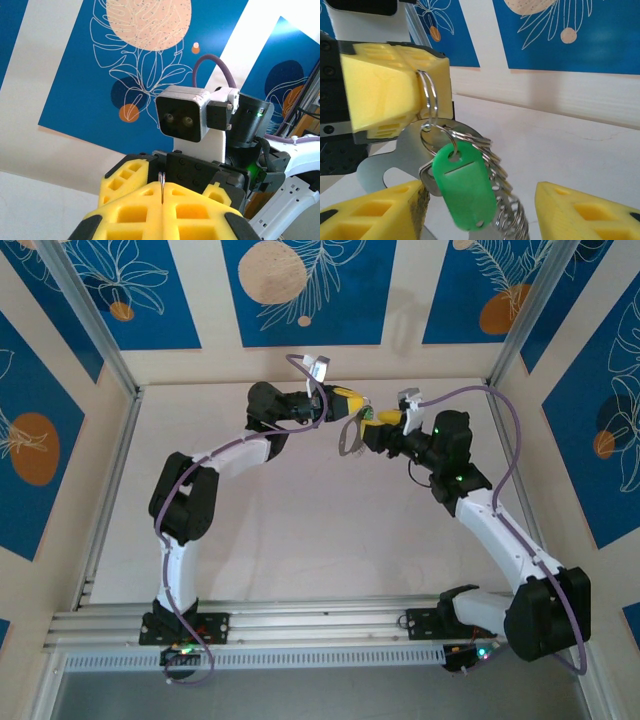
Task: Put the keys on the keyring
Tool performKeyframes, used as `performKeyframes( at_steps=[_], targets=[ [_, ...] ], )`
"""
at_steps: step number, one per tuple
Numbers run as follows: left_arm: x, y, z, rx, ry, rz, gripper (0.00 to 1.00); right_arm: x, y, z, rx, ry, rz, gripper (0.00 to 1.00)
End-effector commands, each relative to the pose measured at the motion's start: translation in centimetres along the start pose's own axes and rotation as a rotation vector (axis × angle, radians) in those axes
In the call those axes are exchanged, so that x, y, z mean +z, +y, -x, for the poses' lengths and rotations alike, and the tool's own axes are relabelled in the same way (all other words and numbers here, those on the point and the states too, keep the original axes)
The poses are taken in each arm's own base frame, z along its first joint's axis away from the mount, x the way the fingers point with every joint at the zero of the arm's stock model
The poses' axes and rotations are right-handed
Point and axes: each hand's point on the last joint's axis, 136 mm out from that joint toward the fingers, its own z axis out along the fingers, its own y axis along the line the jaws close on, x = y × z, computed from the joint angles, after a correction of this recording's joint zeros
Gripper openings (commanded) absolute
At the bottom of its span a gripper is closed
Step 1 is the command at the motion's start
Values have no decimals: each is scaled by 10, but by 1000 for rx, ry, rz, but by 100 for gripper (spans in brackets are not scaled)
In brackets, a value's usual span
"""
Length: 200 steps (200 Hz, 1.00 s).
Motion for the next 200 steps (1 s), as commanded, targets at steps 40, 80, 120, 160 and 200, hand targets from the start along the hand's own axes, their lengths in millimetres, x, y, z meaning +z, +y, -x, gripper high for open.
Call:
performKeyframes(
  at_steps=[40,80,120,160,200],
  targets=[
    [1,-23,18,83,-29,-37,0,12,1,16,-69,-27,-8,57],
    [1,-23,19,83,-29,-35,0,14,-1,19,-115,-42,-56,53],
    [1,-22,19,84,-32,-32,0,9,0,18,-137,-48,-75,35],
    [1,-22,19,82,-34,-29,0,4,6,20,-150,-48,-58,9],
    [1,-23,19,83,-35,-28,0,-3,12,22,-170,-38,-50,0]
  ],
)
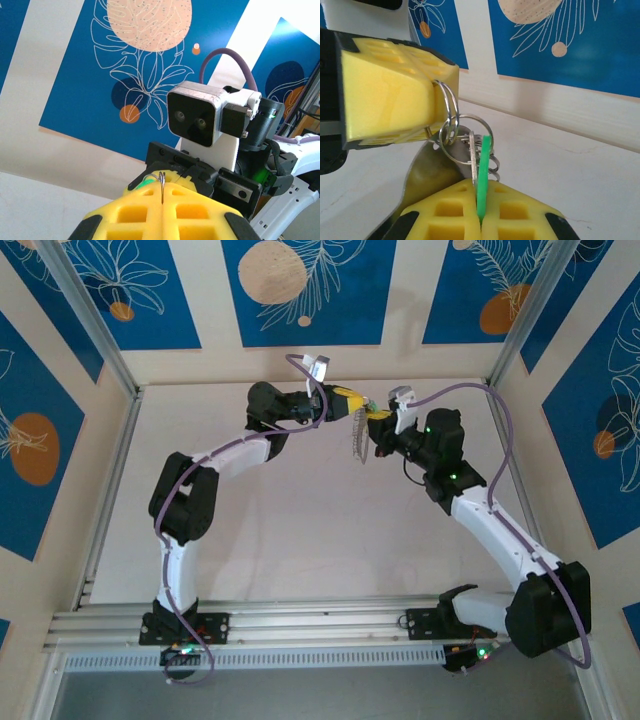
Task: Put the keys on the keyring
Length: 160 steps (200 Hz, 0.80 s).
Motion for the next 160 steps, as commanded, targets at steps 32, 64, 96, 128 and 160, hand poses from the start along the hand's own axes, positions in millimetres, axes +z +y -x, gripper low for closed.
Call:
performKeyframes(
  at_steps=[32,64,96,128,160],
  targets=[
    [0,-23,19,88,-37,-25,0,-16,9,15,-59,-5,0,0],
    [0,-23,19,89,-35,-21,0,-17,11,14,-76,33,6,0],
    [0,-22,17,97,-24,-10,0,-15,16,16,-91,55,23,0],
    [-1,-22,15,101,-19,-5,0,-10,22,18,-102,73,44,0],
    [0,-24,14,101,-15,-8,0,-4,19,16,-107,105,38,0]
  ],
)
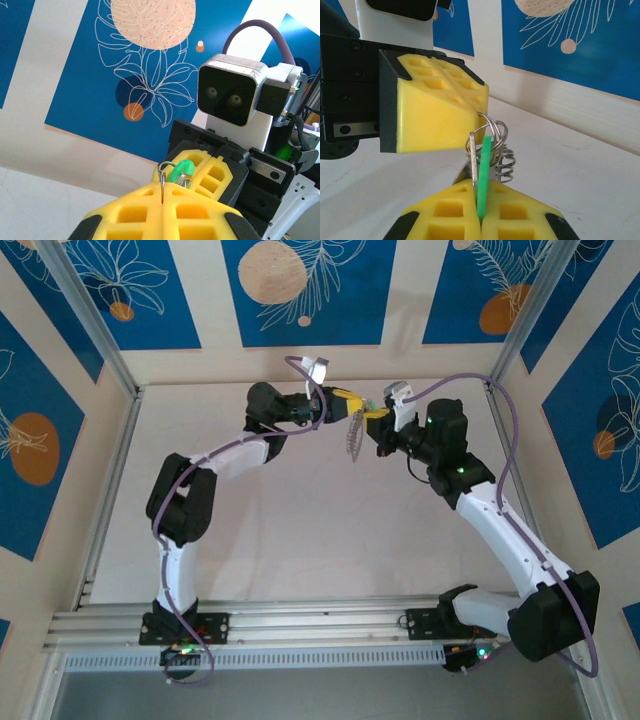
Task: Put the keys on the keyring
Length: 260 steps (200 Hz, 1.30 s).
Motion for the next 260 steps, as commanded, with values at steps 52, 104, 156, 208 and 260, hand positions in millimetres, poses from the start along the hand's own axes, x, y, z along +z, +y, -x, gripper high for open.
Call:
performKeyframes(
  at_steps=[52,104,156,208,260],
  targets=[
    [1,-23,17,95,-14,-11,0,-9,-7,5,-29,78,12,0],
    [0,-22,18,101,-21,0,0,-22,-16,-1,-14,161,23,0],
    [-1,-20,20,104,-32,17,0,-18,-12,-16,2,255,58,0],
    [-1,-20,20,103,-30,16,0,-13,-28,-19,-7,292,-33,0],
    [-1,-20,19,102,-24,13,0,-15,-32,0,-23,253,-64,0]
  ],
)
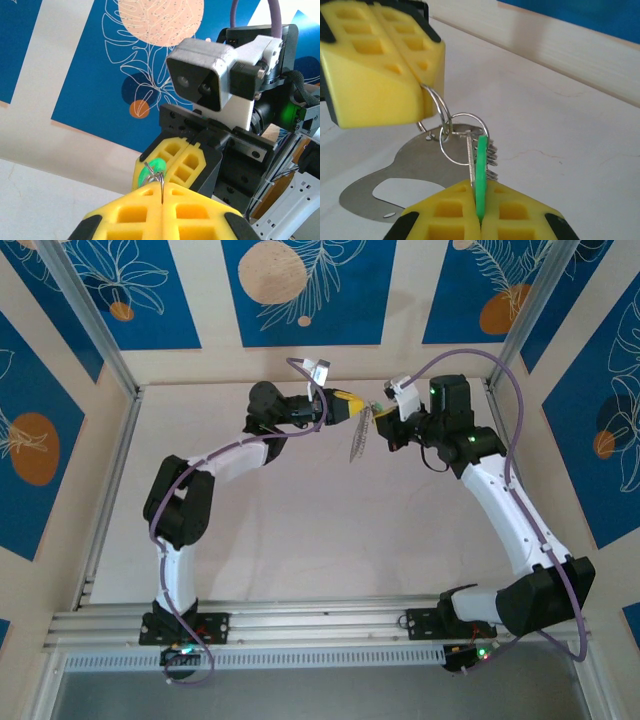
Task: Put the keys on the keyring
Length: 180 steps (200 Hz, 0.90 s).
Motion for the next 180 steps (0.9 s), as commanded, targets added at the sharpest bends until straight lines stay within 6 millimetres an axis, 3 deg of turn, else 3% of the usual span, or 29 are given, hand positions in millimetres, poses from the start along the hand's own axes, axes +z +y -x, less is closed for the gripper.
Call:
performKeyframes(
  at_steps=[1,116,180],
  targets=[
    [-1,-24,22,104,-29,-27,0,-8,-6,13,-13,-20,-44,0],
    [0,-24,20,99,-26,-32,0,10,16,22,-36,-22,41,0],
    [-1,-24,20,99,-25,-31,0,9,11,21,-46,-23,9,0]
  ],
)
